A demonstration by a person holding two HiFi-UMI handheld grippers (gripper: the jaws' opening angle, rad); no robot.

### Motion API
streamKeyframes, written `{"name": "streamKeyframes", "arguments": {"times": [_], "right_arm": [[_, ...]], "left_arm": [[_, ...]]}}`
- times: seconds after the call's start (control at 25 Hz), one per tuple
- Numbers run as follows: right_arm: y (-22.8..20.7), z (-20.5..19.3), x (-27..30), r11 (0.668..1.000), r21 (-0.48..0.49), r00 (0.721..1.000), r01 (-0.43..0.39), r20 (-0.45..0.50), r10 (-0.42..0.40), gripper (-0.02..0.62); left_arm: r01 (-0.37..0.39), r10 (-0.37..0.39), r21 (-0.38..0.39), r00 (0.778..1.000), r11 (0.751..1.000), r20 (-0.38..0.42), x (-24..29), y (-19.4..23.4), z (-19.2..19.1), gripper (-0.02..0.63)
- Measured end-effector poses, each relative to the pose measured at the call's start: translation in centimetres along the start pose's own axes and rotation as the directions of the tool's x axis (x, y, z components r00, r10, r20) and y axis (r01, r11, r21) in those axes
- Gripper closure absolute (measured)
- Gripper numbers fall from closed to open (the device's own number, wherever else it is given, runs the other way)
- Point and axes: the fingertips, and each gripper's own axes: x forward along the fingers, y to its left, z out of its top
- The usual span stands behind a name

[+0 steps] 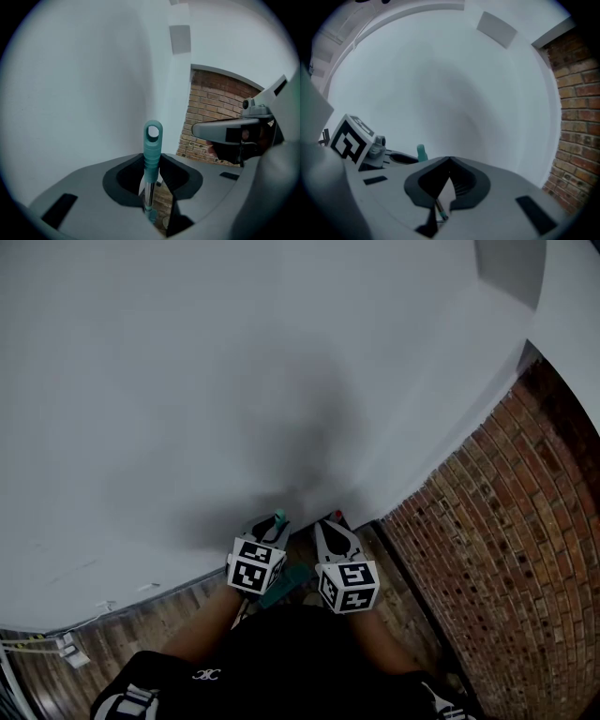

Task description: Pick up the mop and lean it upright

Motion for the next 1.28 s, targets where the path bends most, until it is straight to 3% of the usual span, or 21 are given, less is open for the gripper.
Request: {"name": "streamKeyframes", "arguments": {"times": [0.48,0.92,1.28], "right_arm": [[-0.3,-0.4,-1.0,0.999,0.015,1.000,0.030,-0.002,-0.030,0.583],[-1.4,-0.2,-0.3,0.999,0.001,0.999,0.053,-0.011,-0.053,0.583],[-1.1,-0.3,0.8,0.998,0.006,0.998,0.058,-0.021,-0.057,0.583]], "left_arm": [[-0.016,0.016,-0.014,1.000,1.000,0.010,2.3,3.3,1.0,0.503],[-0.087,0.087,-0.130,0.996,0.988,-0.006,3.7,9.5,1.4,0.503],[-0.054,0.056,-0.107,0.998,0.993,0.023,4.1,9.4,1.5,0.503]]}}
